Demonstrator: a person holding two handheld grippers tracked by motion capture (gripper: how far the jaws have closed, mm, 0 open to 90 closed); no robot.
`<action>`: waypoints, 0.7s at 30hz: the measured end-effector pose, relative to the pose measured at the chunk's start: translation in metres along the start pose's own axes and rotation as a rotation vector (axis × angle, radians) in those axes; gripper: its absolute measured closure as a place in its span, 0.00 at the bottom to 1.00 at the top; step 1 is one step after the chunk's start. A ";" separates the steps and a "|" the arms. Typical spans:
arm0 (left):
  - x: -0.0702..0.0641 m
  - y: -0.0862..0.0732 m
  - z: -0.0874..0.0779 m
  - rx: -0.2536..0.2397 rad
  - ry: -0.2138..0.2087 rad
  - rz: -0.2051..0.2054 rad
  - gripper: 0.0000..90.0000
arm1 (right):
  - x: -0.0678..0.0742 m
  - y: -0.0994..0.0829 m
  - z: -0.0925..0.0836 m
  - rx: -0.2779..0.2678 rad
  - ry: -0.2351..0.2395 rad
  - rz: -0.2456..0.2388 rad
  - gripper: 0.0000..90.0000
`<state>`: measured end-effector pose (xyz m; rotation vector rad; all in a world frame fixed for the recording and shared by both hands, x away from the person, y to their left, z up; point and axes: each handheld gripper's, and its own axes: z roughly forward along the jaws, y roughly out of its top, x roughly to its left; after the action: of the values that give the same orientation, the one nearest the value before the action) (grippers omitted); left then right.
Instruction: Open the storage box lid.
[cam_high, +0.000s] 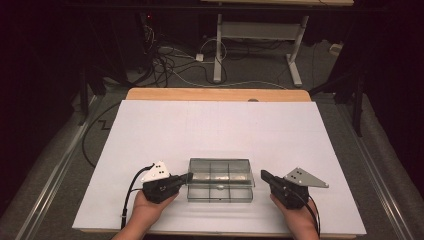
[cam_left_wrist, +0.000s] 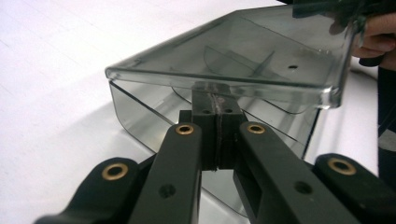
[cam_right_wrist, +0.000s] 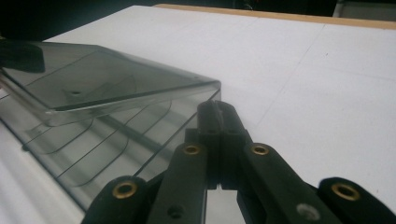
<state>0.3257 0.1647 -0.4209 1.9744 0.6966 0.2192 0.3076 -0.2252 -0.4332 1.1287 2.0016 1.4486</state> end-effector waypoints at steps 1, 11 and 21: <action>0.001 0.001 0.001 0.001 0.002 -0.002 0.97 | -0.002 0.001 0.002 -0.002 0.001 -0.001 1.00; 0.009 0.007 0.008 -0.008 0.010 -0.019 0.97 | -0.010 0.016 0.031 0.000 0.004 -0.007 1.00; 0.017 0.018 0.012 -0.027 0.023 -0.030 0.97 | -0.015 0.030 0.056 -0.007 0.022 -0.013 1.00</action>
<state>0.3520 0.1588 -0.4135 1.9375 0.7340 0.2327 0.3677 -0.2013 -0.4275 1.0995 2.0129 1.4666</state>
